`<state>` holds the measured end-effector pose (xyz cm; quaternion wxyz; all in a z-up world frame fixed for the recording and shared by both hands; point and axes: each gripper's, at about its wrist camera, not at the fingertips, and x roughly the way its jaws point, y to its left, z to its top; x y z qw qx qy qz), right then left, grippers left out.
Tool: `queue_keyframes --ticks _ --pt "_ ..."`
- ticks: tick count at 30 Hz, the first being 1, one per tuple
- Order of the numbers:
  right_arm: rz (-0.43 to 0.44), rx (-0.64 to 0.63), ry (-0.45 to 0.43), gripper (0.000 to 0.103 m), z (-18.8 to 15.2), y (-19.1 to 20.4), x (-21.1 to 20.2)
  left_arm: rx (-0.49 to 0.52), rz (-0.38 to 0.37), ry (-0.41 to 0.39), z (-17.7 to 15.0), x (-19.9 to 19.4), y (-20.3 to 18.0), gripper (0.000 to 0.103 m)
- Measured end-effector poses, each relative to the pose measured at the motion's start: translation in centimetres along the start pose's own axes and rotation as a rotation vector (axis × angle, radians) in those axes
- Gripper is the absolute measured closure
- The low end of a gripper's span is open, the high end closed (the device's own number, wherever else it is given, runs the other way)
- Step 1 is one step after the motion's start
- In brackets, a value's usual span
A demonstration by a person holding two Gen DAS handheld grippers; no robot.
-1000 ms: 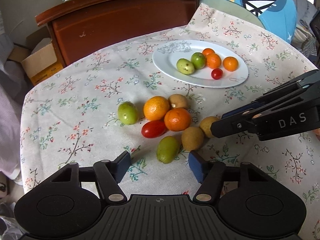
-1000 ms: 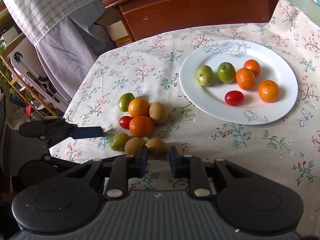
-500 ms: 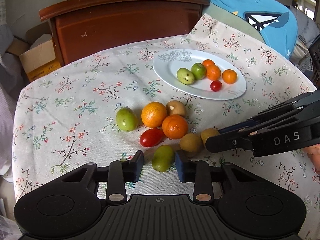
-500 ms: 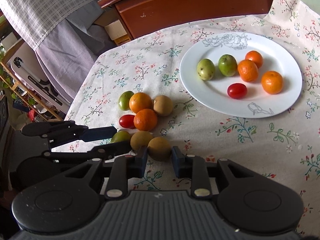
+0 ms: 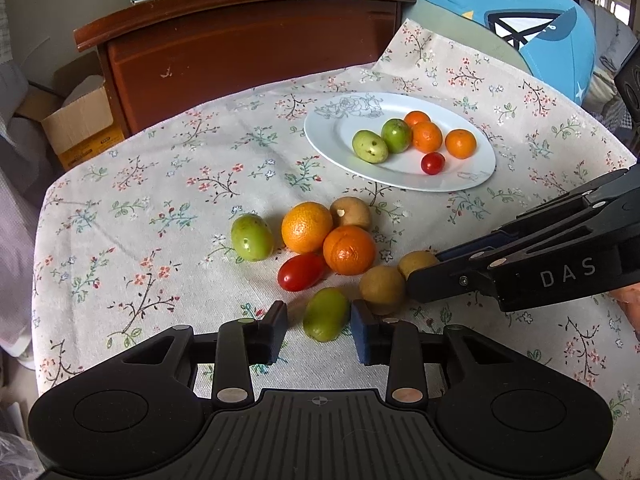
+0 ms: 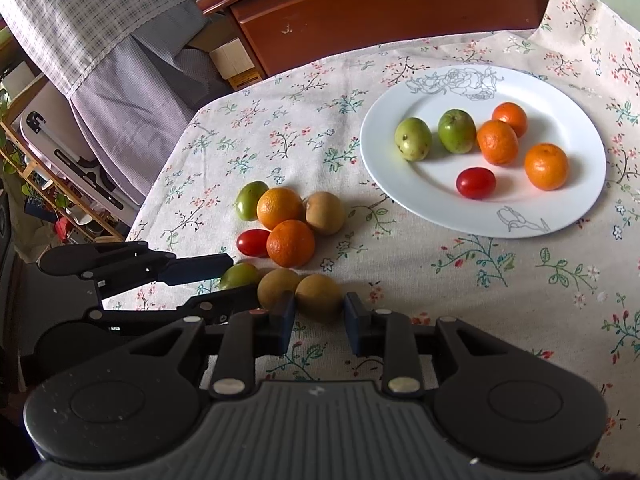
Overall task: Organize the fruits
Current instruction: 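Grasp a green lime with the left tool while the right grasps a brown fruit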
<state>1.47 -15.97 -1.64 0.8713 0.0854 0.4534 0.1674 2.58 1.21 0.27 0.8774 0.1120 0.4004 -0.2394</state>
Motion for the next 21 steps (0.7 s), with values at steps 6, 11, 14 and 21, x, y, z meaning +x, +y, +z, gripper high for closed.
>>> queue_keyframes --ticks 6,11,14,21 --pt "-0.011 -0.022 -0.004 0.074 0.0 0.2 0.2 0.010 -0.002 -0.004 -0.1 0.1 -0.2 0.073" --pt "-0.016 -0.039 -0.007 0.076 -0.1 0.4 0.3 0.018 -0.004 -0.010 -0.2 0.0 -0.5 0.081" --pt "-0.014 -0.023 -0.007 0.076 0.0 0.2 0.1 0.022 -0.001 -0.014 -0.1 -0.2 -0.7 0.081" --pt "-0.004 -0.015 -0.056 0.077 1.0 0.2 -1.2 -0.017 0.005 -0.065 1.2 -1.5 -0.5 0.081"
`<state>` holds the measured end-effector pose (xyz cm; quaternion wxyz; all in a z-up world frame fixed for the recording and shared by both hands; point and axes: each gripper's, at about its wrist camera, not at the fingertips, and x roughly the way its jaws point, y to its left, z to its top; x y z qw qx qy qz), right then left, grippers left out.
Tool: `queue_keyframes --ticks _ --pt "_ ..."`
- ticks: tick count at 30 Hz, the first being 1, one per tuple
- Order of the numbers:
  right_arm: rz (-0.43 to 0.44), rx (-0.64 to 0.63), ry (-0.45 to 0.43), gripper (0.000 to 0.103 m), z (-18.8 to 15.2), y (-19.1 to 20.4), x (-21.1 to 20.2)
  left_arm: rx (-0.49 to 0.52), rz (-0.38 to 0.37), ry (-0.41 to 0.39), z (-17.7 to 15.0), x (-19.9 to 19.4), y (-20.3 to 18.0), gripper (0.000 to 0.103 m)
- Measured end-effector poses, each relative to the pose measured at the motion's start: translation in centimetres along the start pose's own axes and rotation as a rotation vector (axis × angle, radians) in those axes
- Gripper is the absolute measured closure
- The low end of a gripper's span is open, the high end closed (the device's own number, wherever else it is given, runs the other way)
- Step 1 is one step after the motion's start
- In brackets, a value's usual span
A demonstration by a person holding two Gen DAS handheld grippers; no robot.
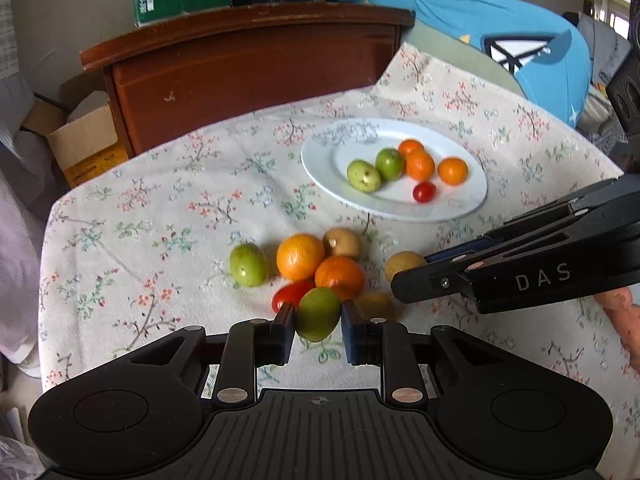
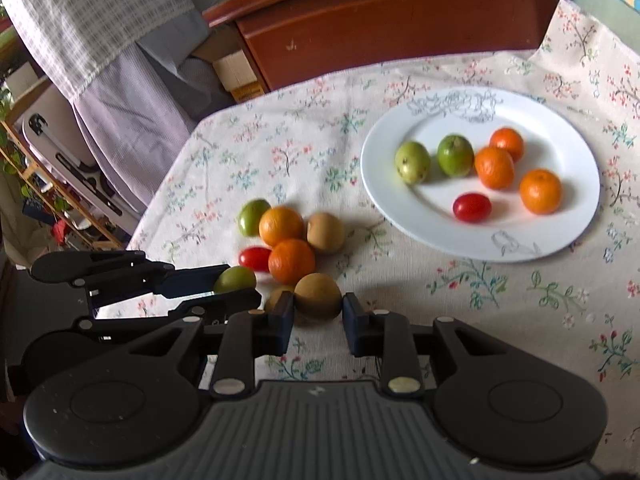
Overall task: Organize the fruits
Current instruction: 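Grasp a green lime with the left tool while the right grasps a brown fruit, then carry both fruits onto the white plate and open both tools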
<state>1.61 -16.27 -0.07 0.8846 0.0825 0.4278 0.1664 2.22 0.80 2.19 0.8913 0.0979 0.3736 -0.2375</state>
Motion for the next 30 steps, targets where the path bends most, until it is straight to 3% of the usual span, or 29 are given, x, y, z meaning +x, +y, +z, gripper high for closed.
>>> queue_keyframes --ticks 11,23,30 --pt "-0.020 0.051 -0.106 0.077 2.7 -1.4 -2.8 -0.056 -0.035 -0.101 3.6 -1.2 -0.7 0.081" --pt "-0.059 0.087 -0.171 0.077 5.0 -3.6 -4.6 -0.102 -0.071 -0.116 7.8 0.8 -0.5 0.081" --pt "-0.094 0.172 -0.197 0.077 6.0 -6.0 -5.0 -0.123 -0.087 -0.108 10.1 3.1 -0.7 0.081"
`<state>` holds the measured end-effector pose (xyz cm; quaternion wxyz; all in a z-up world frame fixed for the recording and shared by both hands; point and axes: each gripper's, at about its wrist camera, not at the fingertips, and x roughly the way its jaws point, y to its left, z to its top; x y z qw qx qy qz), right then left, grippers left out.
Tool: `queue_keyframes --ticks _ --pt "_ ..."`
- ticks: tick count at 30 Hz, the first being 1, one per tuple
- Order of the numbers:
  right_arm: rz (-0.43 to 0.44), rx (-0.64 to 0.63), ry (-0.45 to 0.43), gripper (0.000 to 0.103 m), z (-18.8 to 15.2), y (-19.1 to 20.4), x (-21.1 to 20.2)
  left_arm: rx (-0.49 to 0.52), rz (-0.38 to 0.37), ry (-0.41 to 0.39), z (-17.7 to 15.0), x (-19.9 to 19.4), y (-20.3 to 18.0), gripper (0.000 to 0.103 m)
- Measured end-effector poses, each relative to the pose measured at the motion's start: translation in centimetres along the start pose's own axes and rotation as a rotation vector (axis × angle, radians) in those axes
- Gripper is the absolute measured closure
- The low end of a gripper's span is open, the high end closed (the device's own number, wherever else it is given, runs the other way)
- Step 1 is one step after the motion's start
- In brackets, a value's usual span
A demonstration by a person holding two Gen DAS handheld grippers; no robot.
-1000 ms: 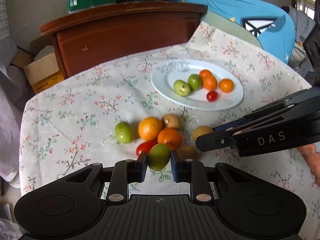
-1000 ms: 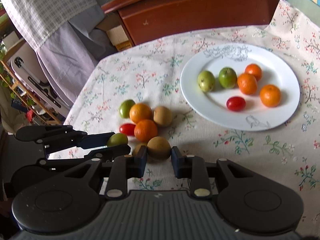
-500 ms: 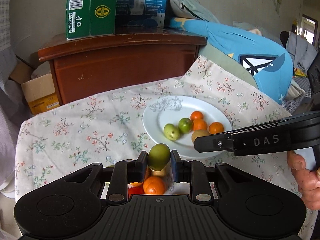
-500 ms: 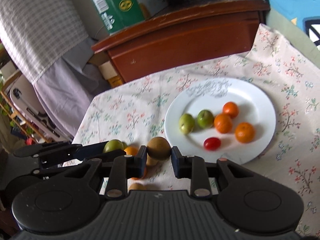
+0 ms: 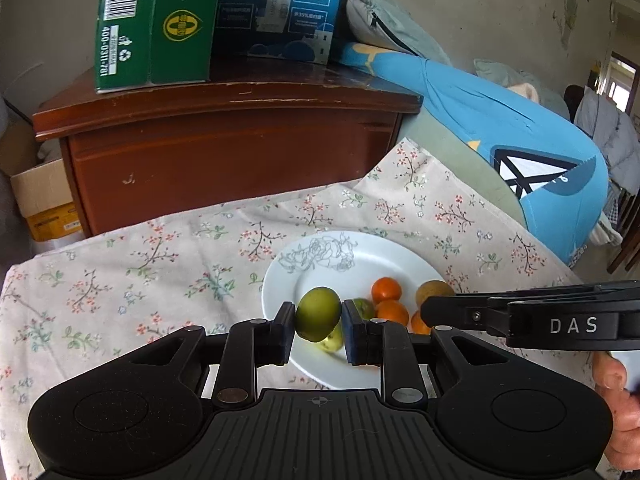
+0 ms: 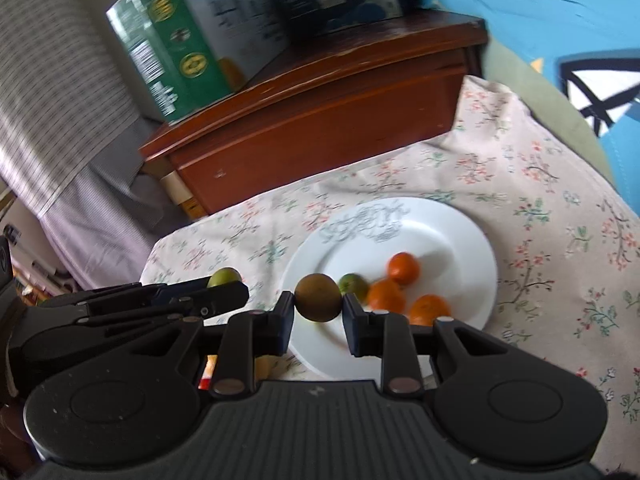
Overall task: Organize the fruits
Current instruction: 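Carry both fruits onto the white plate and open both tools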
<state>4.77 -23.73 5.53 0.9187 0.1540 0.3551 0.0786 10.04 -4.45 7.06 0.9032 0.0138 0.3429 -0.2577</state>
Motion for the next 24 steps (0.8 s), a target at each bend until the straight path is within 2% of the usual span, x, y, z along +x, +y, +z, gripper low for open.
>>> queue_keyframes --ticks 7,16,24 --pt "-0.042 0.043 -0.012 0.076 1.2 -2.0 0.7 0.000 -0.008 0.010 0.9 2.0 -0.1 0.081" --pt "-0.102 0.141 0.027 0.076 1.5 -4.7 2.9 0.009 -0.015 0.050 1.2 5.1 0.1 0.081" --pt "-0.146 0.160 0.040 0.076 1.5 -5.8 4.4 -0.009 -0.016 0.082 1.3 7.3 0.5 0.080"
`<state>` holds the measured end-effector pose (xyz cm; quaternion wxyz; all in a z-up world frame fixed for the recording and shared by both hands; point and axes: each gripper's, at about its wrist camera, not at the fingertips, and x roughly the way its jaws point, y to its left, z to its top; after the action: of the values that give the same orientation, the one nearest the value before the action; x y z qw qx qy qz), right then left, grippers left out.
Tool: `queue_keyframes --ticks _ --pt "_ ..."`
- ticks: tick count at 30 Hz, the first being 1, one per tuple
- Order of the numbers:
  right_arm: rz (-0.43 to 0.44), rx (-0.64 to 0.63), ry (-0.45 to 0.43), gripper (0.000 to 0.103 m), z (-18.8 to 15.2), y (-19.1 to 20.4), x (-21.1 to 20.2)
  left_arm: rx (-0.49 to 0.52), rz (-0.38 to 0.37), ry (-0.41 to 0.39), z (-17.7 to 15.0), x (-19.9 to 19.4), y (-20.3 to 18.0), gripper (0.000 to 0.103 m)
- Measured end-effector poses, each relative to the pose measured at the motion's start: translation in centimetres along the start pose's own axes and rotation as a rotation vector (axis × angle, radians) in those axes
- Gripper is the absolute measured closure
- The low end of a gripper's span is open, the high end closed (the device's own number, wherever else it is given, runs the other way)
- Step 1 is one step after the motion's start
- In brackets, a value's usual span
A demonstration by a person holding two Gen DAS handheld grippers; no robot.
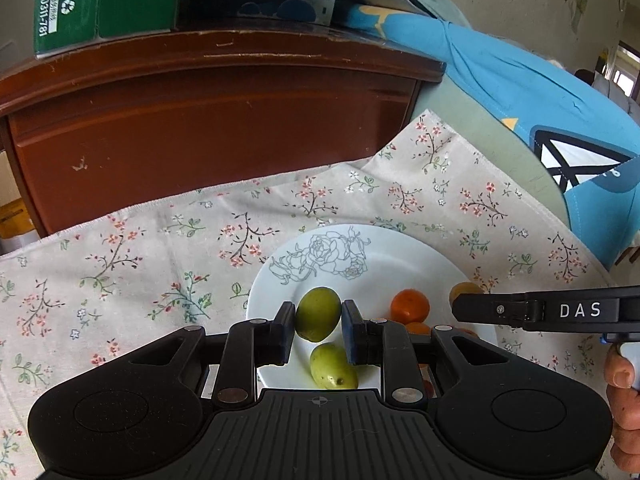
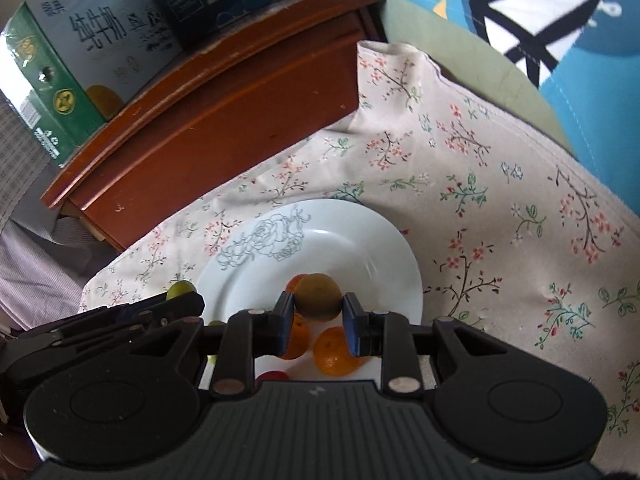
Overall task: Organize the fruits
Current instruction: 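Carry both fruits onto the white plate and open both tools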
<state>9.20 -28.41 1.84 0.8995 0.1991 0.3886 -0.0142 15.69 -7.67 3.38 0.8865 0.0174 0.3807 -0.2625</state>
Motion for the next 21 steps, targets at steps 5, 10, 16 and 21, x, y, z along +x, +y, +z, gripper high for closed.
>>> queue_keyframes --ticks 5,10,16,21 --pt "-0.004 0.020 0.008 0.074 0.0 -0.2 0.4 0.007 -0.001 0.006 -0.2 0.5 -0.4 0.078" --pt "0.010 0.036 0.005 0.074 0.1 -0.2 0.2 -0.005 0.015 -0.021 0.2 -0.6 -0.7 0.046" --pt "0.034 0.044 -0.002 0.074 0.3 0.0 -0.2 0.007 0.071 -0.051 1.1 -3.0 -1.3 0.024" --pt "0.055 0.030 0.002 0.073 0.1 0.6 -0.6 -0.042 0.053 -0.006 0.9 -4.4 -0.5 0.022"
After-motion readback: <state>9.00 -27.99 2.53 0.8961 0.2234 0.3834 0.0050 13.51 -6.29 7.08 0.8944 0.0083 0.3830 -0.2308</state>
